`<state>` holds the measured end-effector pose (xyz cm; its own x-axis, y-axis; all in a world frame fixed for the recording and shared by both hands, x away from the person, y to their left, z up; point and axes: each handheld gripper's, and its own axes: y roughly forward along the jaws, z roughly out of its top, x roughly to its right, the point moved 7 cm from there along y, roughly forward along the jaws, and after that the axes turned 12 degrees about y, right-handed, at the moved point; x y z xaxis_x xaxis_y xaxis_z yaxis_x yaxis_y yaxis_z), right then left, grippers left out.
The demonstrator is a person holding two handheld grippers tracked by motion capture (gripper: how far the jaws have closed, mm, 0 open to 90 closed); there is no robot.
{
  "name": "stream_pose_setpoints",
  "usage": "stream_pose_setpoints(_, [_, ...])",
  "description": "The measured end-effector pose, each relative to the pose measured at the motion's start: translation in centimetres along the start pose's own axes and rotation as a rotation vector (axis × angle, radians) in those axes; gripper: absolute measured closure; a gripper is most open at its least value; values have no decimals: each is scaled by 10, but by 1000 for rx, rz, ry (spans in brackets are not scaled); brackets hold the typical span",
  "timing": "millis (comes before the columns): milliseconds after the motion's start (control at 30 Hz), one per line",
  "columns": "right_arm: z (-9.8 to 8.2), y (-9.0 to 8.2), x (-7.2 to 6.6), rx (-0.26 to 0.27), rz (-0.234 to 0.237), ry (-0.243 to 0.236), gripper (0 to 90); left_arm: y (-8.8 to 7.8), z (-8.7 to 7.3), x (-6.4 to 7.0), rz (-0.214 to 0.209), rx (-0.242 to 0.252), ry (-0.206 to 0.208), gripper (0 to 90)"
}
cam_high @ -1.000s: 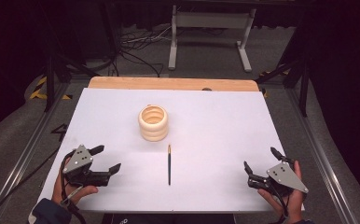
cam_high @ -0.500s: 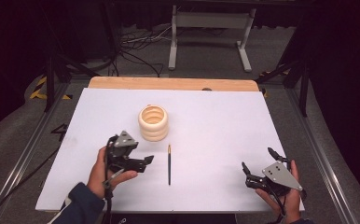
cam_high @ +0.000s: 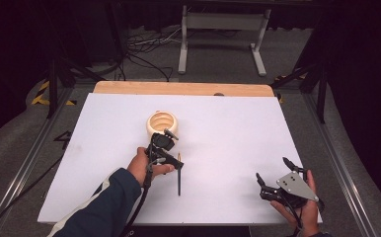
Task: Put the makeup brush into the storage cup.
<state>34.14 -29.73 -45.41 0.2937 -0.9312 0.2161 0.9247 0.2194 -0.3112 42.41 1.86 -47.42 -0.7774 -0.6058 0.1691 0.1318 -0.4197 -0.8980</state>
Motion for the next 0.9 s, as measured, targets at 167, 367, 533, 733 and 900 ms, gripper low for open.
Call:
stream_pose_setpoints(167, [-1, 1, -2, -10, 7, -13, 71, 12, 7, -4, 31, -87, -30, 512])
stream_pose_setpoints(367, [-1, 1, -1, -13, 0, -18, 71, 23, 12, -5, 74, -154, -23, 565])
stream_pose_setpoints(533, [0, 1, -1, -9, 2, -15, 73, 23, 14, -6, 124, -210, 15, 699])
stream_pose_setpoints(733, [-2, 3, -4, -24, 10, -32, 73, 26, 20, -3, 162, -289, 123, 794])
stream_pose_setpoints(900, [-3, 3, -3, -31, 6, -28, 73, 26, 20, 0, 181, -312, 201, 832])
